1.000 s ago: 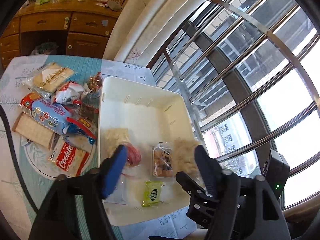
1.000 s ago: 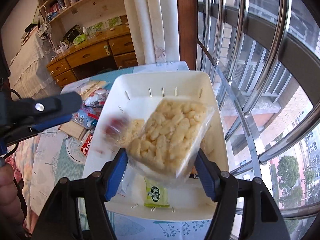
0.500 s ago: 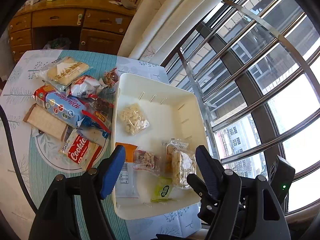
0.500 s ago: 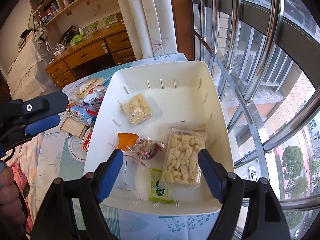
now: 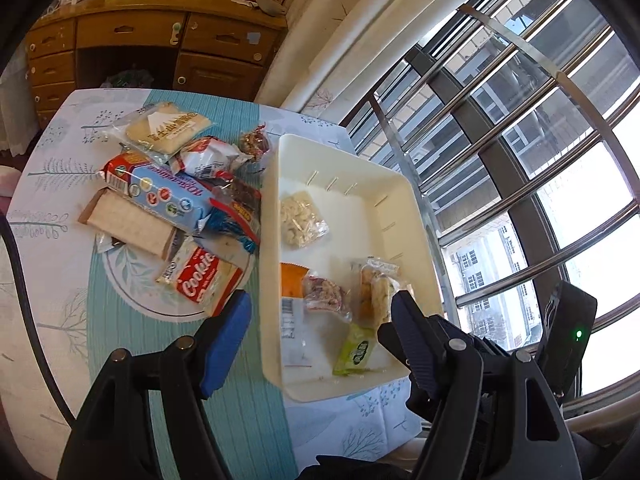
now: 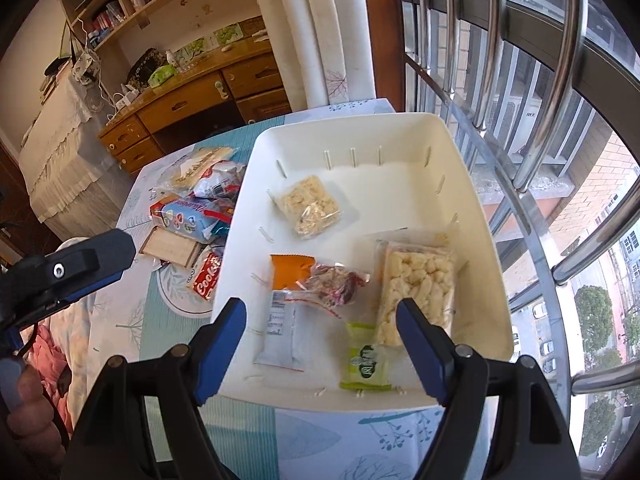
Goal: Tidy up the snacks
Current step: 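Withdraw both open tools from the tray back toward the snack pile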
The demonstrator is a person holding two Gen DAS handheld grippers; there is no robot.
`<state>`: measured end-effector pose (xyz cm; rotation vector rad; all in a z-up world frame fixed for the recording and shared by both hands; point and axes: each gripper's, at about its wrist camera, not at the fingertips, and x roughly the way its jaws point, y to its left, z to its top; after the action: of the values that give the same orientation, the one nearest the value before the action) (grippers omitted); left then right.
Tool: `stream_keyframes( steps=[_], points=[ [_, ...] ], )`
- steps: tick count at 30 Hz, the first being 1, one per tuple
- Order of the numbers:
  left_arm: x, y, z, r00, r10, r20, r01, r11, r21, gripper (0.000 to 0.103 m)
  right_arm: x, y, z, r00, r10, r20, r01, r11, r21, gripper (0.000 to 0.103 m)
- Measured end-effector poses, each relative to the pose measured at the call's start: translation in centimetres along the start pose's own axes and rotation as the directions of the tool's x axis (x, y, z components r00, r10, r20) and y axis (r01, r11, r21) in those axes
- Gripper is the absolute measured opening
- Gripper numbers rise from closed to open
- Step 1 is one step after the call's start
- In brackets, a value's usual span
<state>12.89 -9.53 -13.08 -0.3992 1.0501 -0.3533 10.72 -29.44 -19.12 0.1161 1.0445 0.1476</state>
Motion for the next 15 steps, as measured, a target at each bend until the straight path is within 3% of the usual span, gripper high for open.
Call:
stream_keyframes(
  steps=[15],
  points=[
    [-5.8, 9.7, -0.1, 0.999, 0.021, -0.045, -0.02, 1.0, 0.019, 0.076, 1.2, 10.5, -1.2, 0.999, -0.012, -0.051, 0.012, 1.0, 0.011, 0.078]
  ],
)
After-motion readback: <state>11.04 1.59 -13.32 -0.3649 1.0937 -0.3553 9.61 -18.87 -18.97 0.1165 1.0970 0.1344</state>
